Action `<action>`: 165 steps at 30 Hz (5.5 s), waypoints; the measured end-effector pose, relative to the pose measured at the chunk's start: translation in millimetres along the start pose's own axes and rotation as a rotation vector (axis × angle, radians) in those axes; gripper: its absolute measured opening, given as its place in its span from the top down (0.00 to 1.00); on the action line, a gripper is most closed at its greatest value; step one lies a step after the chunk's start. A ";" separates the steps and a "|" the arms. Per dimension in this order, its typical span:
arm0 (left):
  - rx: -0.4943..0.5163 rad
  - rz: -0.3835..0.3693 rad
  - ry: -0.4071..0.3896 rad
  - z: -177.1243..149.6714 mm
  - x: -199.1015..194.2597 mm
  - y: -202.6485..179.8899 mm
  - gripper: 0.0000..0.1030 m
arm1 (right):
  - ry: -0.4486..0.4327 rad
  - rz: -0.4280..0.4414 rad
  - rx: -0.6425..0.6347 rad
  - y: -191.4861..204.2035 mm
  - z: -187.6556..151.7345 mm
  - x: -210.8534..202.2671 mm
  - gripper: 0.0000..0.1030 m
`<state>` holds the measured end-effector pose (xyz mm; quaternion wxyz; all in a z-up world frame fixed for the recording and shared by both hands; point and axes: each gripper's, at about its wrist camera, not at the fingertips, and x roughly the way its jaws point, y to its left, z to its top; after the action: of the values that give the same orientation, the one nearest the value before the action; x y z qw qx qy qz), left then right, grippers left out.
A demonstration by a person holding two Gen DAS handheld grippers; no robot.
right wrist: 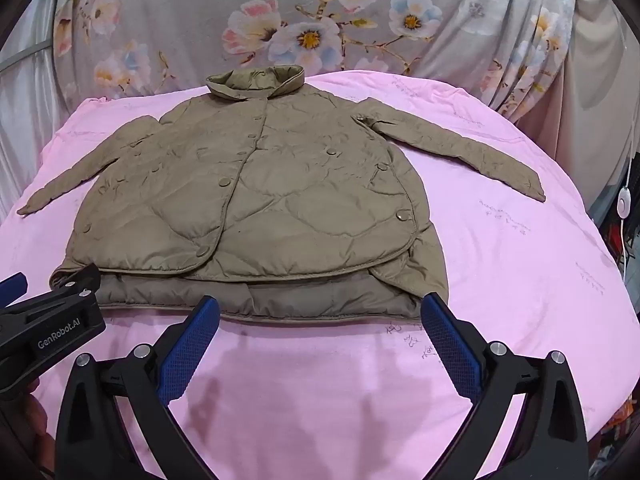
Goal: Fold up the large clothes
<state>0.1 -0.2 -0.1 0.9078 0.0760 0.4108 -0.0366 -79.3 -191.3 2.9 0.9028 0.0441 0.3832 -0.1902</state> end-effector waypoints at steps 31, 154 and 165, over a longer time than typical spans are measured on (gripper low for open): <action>-0.009 -0.006 -0.012 -5.0 -5.2 1.5 0.05 | -0.001 0.010 0.003 3.3 -2.3 -5.5 0.05; -0.124 0.210 0.050 116.5 168.8 35.9 0.04 | -0.238 -0.073 0.939 -355.6 170.3 213.5 0.92; -0.165 0.180 0.032 107.6 176.0 39.5 0.04 | -0.406 0.452 0.324 -82.9 292.7 121.7 0.93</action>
<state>201.0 19.9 -58.0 0.9040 0.0382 0.4182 0.0802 164.2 -371.6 127.8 0.9613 0.2317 0.1410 -0.0488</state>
